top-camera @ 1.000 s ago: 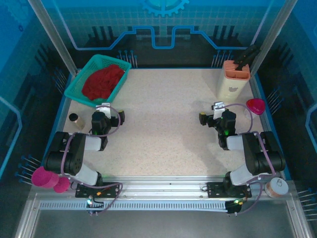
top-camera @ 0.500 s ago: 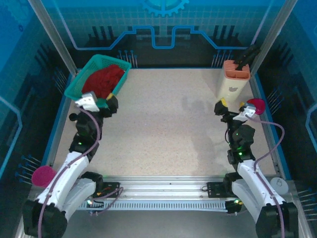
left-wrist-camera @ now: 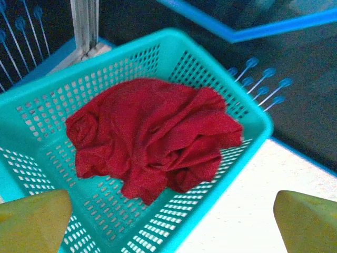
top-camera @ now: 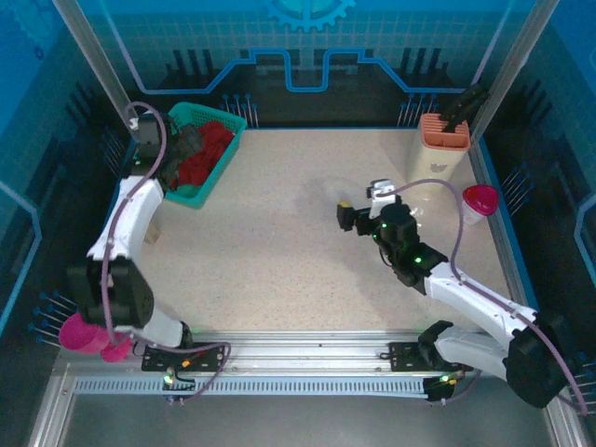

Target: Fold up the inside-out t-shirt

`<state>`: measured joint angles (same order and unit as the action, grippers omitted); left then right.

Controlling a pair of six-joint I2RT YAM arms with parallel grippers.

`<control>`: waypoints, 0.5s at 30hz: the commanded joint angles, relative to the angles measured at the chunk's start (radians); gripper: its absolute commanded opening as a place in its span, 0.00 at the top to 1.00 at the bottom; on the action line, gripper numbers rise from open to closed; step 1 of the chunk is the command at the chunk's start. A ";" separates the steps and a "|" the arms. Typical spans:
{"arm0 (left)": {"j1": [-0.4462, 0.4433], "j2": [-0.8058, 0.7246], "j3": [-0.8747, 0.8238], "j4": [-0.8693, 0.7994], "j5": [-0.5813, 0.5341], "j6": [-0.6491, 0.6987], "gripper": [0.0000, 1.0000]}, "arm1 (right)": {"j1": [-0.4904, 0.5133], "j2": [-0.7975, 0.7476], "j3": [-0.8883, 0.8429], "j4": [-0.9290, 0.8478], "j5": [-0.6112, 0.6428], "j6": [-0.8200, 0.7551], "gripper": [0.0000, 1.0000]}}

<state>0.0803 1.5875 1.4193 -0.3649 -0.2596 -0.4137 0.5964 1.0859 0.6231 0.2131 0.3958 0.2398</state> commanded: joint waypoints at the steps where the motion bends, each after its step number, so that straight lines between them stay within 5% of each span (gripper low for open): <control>1: 0.012 0.128 0.144 -0.107 0.052 0.006 0.01 | 0.034 0.027 0.010 -0.096 0.032 -0.071 0.00; 9: 0.010 0.408 0.366 -0.148 0.086 0.073 0.01 | 0.094 0.046 -0.004 -0.061 -0.200 -0.105 0.00; 15: 0.006 0.630 0.586 -0.240 0.089 0.131 0.00 | 0.124 0.091 0.027 -0.117 -0.109 -0.053 0.00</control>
<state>0.0887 2.1361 1.9118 -0.5175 -0.1921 -0.3389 0.7097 1.1614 0.6170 0.1432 0.2726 0.1593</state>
